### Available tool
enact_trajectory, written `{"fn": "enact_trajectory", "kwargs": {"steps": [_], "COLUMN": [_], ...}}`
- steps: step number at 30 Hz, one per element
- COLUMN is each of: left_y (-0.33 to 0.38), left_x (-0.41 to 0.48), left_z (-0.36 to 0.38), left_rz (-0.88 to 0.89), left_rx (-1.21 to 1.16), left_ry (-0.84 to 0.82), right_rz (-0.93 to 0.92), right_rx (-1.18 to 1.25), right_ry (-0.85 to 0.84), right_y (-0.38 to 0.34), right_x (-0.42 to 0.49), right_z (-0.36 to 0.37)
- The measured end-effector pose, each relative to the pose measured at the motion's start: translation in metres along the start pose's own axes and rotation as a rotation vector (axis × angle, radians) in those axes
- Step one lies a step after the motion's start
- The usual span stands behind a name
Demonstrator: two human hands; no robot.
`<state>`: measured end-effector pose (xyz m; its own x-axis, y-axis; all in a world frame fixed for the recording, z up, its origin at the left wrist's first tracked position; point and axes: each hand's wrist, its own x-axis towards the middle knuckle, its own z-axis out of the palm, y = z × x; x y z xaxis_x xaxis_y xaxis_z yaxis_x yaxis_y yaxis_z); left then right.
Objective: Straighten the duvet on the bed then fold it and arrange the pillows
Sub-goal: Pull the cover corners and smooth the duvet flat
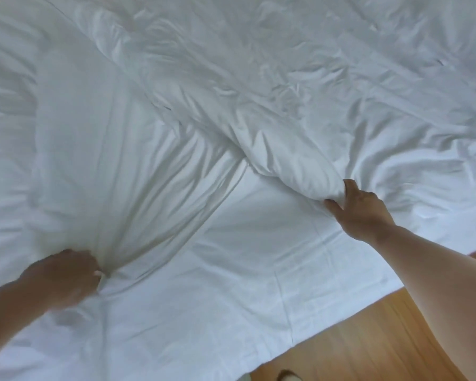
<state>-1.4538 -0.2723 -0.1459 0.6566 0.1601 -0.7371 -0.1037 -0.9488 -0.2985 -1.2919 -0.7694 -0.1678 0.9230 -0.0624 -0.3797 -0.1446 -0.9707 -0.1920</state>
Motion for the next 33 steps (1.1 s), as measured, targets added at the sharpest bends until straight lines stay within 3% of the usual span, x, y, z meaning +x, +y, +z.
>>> {"fn": "enact_trajectory", "kwargs": {"steps": [2, 4, 6, 10, 14, 17, 20, 23, 26, 30, 33], "left_y": [0.049, 0.107, 0.158, 0.202, 0.177, 0.164, 0.140, 0.071, 0.043, 0.129, 0.192], "left_x": [0.002, 0.017, 0.040, 0.082, 0.088, 0.060, 0.001, -0.016, -0.025, -0.023, -0.003], "left_z": [-0.046, -0.092, -0.122, -0.107, -0.108, -0.098, -0.046, 0.029, 0.014, -0.052, -0.051], "left_rz": [0.004, 0.025, 0.040, -0.100, -0.017, 0.146, 0.195, 0.206, 0.050, 0.074, 0.086], "left_rx": [-0.075, -0.393, -0.559, -0.309, -0.271, -0.418, -0.381, 0.000, -0.023, 0.031, -0.104], "left_ry": [-0.026, 0.225, 0.395, 0.551, 0.667, 0.618, 0.613, 0.510, 0.072, 0.137, 0.349], "right_rz": [-0.013, -0.054, -0.080, -0.092, -0.110, -0.089, -0.069, -0.098, -0.150, -0.246, -0.517], "right_rx": [-0.033, -0.023, 0.015, -0.047, -0.043, 0.031, 0.046, -0.004, -0.071, -0.128, -0.195], "right_ry": [0.045, 0.084, 0.099, 0.021, -0.030, -0.057, -0.113, -0.162, -0.190, -0.170, 0.081], "right_y": [-0.005, -0.012, -0.019, -0.018, -0.009, -0.004, 0.001, 0.001, 0.002, -0.001, -0.012], "right_x": [0.000, 0.001, 0.003, 0.008, 0.010, 0.011, 0.012, 0.011, 0.009, 0.001, -0.025], "right_z": [0.004, 0.007, 0.009, 0.011, 0.006, -0.005, -0.011, -0.017, -0.015, 0.000, 0.017]}}
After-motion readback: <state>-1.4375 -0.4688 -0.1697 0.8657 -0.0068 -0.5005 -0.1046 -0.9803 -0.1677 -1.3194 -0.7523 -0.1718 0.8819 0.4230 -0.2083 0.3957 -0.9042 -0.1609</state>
